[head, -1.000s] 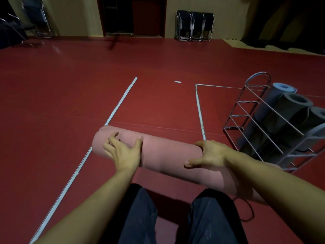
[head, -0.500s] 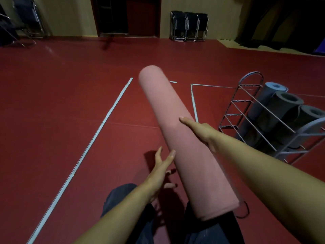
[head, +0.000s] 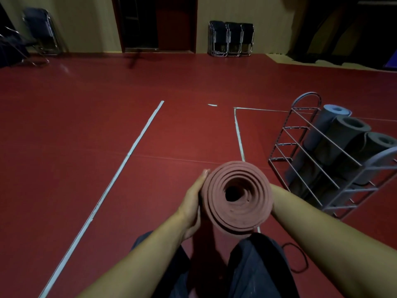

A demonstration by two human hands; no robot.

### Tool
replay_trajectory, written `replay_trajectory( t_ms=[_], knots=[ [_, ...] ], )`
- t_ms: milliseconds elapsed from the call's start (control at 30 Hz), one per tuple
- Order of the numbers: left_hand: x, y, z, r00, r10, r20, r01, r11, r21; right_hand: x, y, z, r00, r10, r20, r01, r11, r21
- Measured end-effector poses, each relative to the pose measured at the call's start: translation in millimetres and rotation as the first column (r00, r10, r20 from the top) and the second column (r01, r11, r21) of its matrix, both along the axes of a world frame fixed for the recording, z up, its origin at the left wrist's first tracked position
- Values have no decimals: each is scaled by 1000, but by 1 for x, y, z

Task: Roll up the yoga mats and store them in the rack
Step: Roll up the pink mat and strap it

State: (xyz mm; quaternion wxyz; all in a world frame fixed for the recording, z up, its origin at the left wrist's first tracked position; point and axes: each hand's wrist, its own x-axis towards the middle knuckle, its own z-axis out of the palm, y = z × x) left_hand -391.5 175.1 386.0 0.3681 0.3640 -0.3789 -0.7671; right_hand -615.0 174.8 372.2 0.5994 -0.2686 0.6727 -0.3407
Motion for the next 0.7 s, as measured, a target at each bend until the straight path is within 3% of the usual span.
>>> replay_trajectory(
  t_ms=[100,500,600,700],
  knots=[
    [7,2,-5,998,34,50,-39,994,105,30,9,21,989,145,6,-145,987,74],
    [13,1,10,987,89,134,-112,979,170,65,-3,46,975,-67,210,68,998,1],
    [13,7,20,983,129,132,-151,973,172,70,2,47,976,-110,189,135,983,-126],
    [12,6,7,972,163,169,-196,960,200,76,9,28,986,-84,143,106,983,-148]
  ],
)
